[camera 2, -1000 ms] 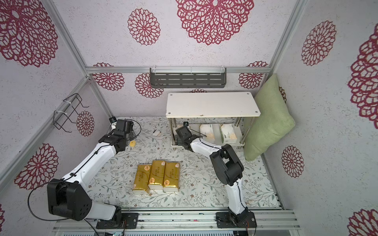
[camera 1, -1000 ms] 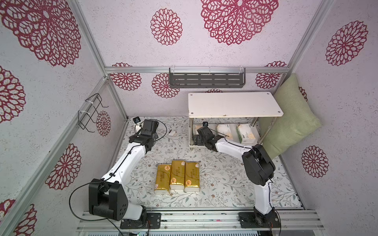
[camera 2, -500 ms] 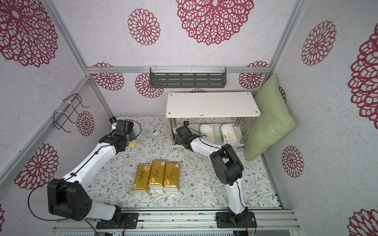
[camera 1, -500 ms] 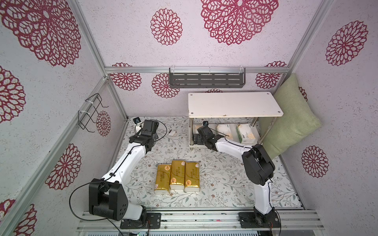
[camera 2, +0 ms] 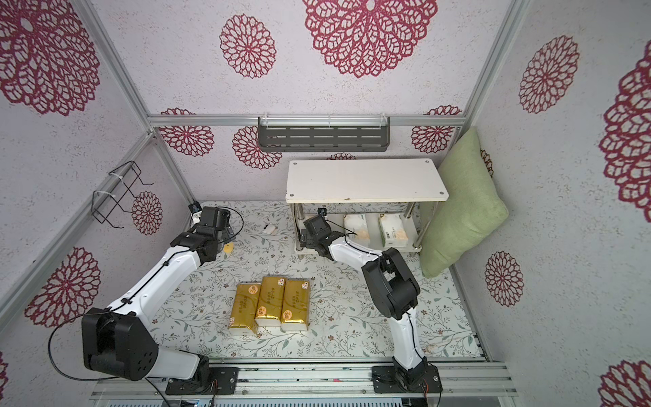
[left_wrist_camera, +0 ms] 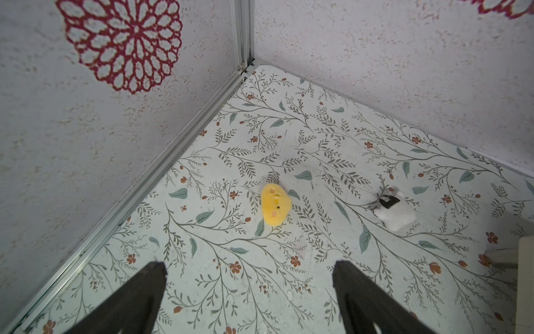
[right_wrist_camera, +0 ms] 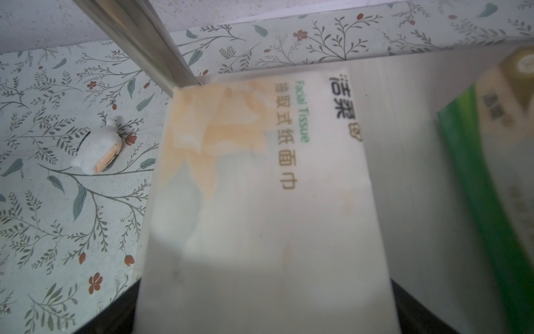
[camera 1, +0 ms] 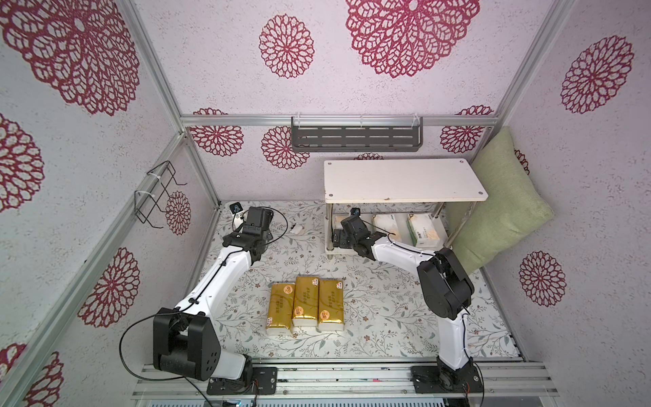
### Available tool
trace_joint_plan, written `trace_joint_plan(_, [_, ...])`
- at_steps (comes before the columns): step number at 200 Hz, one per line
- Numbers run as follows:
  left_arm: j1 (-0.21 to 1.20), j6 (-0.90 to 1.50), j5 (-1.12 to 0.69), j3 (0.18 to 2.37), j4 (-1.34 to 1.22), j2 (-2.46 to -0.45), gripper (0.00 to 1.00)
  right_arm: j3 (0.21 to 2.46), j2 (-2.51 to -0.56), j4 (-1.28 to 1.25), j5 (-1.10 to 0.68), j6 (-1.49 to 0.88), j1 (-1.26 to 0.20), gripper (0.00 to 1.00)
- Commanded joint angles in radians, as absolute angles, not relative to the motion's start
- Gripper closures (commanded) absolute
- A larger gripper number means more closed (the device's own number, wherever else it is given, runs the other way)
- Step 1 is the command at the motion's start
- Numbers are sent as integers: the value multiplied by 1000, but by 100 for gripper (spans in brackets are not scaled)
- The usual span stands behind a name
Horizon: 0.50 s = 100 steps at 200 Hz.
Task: Place the tissue boxes on the shelf by color
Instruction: Place a box of tissues on the shelf.
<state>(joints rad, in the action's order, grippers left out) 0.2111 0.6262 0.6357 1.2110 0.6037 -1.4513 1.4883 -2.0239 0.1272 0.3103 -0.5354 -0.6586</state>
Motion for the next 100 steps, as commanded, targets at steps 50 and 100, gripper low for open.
trace_joint_plan(50, [225,637,621,1210,595,-1445,3,1467,-1911,71,295,-566,-645,1])
trace_joint_plan(100, [230,636,621,1220,595,-1455,3,1465,-1904,69,288,-563,-644,1])
